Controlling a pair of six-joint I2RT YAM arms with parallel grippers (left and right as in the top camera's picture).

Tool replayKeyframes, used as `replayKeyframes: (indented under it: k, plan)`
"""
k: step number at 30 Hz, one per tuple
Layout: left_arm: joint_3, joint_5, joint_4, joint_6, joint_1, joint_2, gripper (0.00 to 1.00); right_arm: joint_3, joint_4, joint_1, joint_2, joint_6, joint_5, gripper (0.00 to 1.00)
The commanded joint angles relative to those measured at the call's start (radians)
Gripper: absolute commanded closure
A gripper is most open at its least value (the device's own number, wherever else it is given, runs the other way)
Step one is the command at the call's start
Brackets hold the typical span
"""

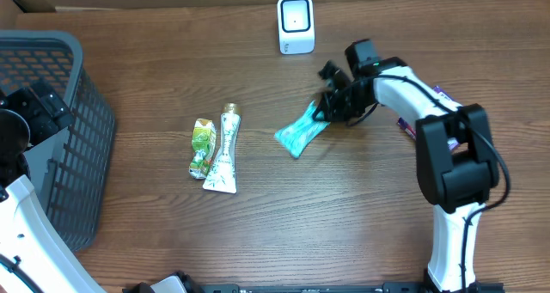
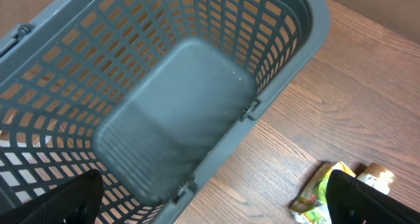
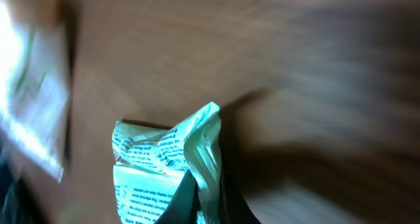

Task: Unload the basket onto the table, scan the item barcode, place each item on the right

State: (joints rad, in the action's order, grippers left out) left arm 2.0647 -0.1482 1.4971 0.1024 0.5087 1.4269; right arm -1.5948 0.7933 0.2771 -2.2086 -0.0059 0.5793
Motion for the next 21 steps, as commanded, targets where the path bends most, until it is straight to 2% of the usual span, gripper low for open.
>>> replayKeyframes:
  k: [1,5,10,13,14,15,17,21]
  plan:
    - [0.011,-0.008,-0.002,0.010,0.002,0.000,0.01,-0.035,-0.010,-0.004,0.078,0.334,-0.270,0.96]
    - [0.011,-0.008,-0.002,0.010,0.002,0.000,0.00,-0.013,0.002,0.017,0.075,0.474,-0.286,0.96]
    - [0.011,-0.008,-0.002,0.010,0.002,0.000,0.00,0.005,0.077,0.059,0.075,0.493,-0.235,0.94]
    - [0.011,-0.008,-0.002,0.010,0.002,0.000,0.01,0.005,0.134,0.069,0.075,0.466,-0.234,0.63]
    - [0.011,-0.008,-0.002,0.010,0.002,0.000,0.00,0.005,0.152,0.069,0.075,0.440,-0.234,0.50]
    - [0.011,-0.008,-0.002,0.010,0.002,0.000,0.00,0.005,0.164,0.069,0.075,0.413,-0.235,0.41]
    - [0.011,-0.008,-0.002,0.010,0.002,0.000,0.00,0.005,0.179,0.068,0.075,0.353,-0.235,0.33]
    - [0.011,-0.008,-0.002,0.010,0.002,0.000,0.00,0.005,0.175,0.062,0.069,0.227,-0.210,0.30]
